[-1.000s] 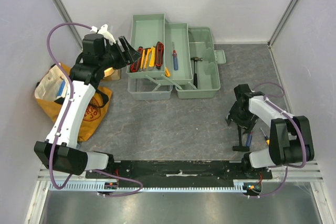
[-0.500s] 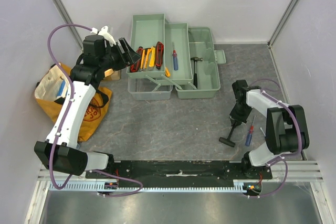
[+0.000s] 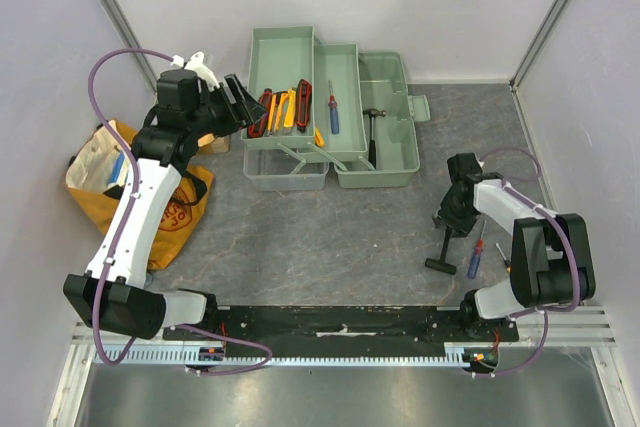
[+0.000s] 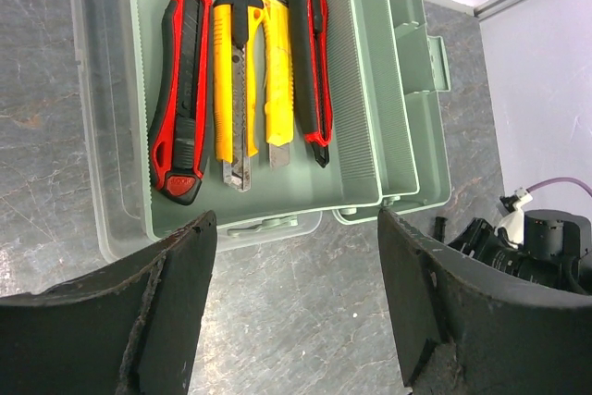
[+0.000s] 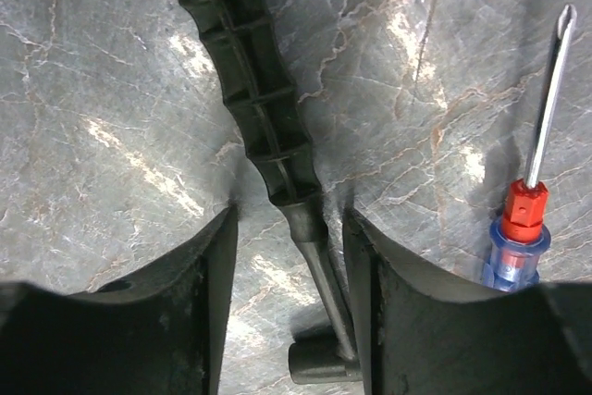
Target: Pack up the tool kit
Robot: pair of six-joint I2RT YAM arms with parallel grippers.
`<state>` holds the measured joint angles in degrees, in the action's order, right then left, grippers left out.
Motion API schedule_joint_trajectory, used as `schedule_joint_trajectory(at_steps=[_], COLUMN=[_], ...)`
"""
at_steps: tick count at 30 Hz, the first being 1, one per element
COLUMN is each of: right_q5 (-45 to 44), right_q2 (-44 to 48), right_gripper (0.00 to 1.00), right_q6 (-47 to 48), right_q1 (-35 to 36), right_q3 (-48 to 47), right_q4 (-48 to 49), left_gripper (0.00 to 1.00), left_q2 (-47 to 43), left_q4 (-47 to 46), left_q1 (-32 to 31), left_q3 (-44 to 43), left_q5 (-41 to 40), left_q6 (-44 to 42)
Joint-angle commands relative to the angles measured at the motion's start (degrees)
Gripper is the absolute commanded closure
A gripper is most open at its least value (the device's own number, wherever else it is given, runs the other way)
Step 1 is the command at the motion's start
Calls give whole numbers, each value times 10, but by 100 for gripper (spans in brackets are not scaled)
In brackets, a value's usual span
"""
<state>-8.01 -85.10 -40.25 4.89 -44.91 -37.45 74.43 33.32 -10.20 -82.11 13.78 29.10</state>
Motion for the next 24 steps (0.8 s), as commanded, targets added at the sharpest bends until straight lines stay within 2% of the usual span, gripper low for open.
schedule_joint_trajectory(at_steps=[1, 4, 5, 8, 9, 12, 16, 24], right_q5=[49, 51, 48, 25, 15, -38, -94, -52], right_q2=[-6, -9, -11, -17, -18, -2, 35, 40], right_gripper=[49, 59, 66, 98, 100, 100, 100, 100], right_q6=[-22, -25, -24, -15, -12, 2, 18, 60], right_q1=[3, 5, 5, 5, 5, 5, 5, 6], right_q3=[44, 48, 47, 39, 32, -13, -121, -373], right_q4=[4, 1, 1, 2, 4, -3, -19, -3], left_gripper=[24, 24, 24, 24, 24, 24, 24, 24], left_q2=[-10, -8, -9, -7, -6, -9, -14, -22], left_q4=[-13, -13, -13, -13, -13, -13, -12, -5], left_q1=[3, 3, 3, 2, 3, 2, 2, 3], left_q3=[1, 3, 2, 2, 1, -2, -7, -21], left_q5=[-2, 0, -1, 1, 1, 0, -4, -17], left_q6=[-12, -12, -12, -12, -12, -14, -16, -16])
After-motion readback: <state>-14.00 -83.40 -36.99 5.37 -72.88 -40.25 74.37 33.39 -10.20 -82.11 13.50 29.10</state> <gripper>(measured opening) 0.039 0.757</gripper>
